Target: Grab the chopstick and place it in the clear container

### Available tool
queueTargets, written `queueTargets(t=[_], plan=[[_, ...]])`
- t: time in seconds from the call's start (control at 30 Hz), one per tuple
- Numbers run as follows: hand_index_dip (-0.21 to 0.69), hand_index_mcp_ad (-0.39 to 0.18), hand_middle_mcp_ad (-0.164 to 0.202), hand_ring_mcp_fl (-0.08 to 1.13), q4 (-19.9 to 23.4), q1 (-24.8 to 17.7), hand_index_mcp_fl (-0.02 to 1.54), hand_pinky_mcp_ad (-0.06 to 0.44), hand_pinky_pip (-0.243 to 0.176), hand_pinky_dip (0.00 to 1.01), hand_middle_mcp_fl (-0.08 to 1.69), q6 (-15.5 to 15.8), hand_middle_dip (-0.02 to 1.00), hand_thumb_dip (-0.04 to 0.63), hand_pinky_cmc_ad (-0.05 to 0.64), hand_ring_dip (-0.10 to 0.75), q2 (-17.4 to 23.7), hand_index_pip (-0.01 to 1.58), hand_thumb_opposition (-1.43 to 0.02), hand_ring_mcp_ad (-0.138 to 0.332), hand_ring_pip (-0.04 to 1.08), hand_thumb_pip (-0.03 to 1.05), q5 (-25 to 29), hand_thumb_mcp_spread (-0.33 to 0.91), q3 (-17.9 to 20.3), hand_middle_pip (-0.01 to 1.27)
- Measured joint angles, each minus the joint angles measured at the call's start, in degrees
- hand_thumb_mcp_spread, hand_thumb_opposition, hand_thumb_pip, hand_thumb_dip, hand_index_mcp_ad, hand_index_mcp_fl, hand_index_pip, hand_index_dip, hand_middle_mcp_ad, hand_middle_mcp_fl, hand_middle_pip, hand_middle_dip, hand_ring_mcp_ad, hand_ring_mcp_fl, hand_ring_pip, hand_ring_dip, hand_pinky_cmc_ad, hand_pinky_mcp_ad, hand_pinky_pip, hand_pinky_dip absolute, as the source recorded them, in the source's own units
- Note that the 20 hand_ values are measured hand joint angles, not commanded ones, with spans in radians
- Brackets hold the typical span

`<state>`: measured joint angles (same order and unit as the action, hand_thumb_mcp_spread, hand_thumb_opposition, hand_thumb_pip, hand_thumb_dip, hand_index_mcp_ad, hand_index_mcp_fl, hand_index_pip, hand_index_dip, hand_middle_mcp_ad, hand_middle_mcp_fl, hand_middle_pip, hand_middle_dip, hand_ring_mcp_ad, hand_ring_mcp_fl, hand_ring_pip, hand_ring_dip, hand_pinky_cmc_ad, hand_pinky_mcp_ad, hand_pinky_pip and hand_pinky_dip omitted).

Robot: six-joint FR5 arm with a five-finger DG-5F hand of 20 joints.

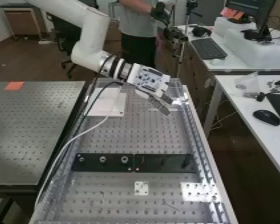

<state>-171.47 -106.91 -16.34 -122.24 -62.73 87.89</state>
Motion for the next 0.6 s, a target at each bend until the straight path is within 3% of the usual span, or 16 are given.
queueTargets(t=[0.3, 0.4, 0.5, 0.6], plan=[[0.365, -0.169, 0.061, 0.61, -1.2, 0.0, 1.21, 0.347, 0.094, 0.18, 1.36, 0.8, 0.65, 0.284, 0.367, 0.508, -0.4, 0.41, -1.08, 0.084, 0.12, 0.41, -1.2, 0.74, -0.7, 0.21], [0.365, -0.169, 0.061, 0.57, -1.2, 0.0, 1.21, 0.346, 0.098, 0.18, 1.36, 1.0, 0.65, 0.281, 0.367, 0.515, -0.4, 0.41, -1.08, 0.086, 0.12, 0.34, -1.9, 0.73, -0.8, 0.19], [0.367, -0.173, 0.061, 0.51, -1.2, 0.0, 1.20, 0.344, 0.098, 0.18, 1.28, 1.1, 0.66, 0.290, 0.367, 0.518, -0.4, 0.36, -1.02, 0.106, 0.12, 0.38, -2.3, 0.66, -0.8, 0.18], [0.351, -0.169, 0.059, 0.41, -1.1, 0.0, 0.98, 0.347, 0.094, 0.18, 1.13, 1.0, 0.66, 0.290, 0.367, 0.508, -0.4, 0.25, -0.93, 0.087, 0.10, 0.42, -2.7, 0.58, -0.8, 0.14]])
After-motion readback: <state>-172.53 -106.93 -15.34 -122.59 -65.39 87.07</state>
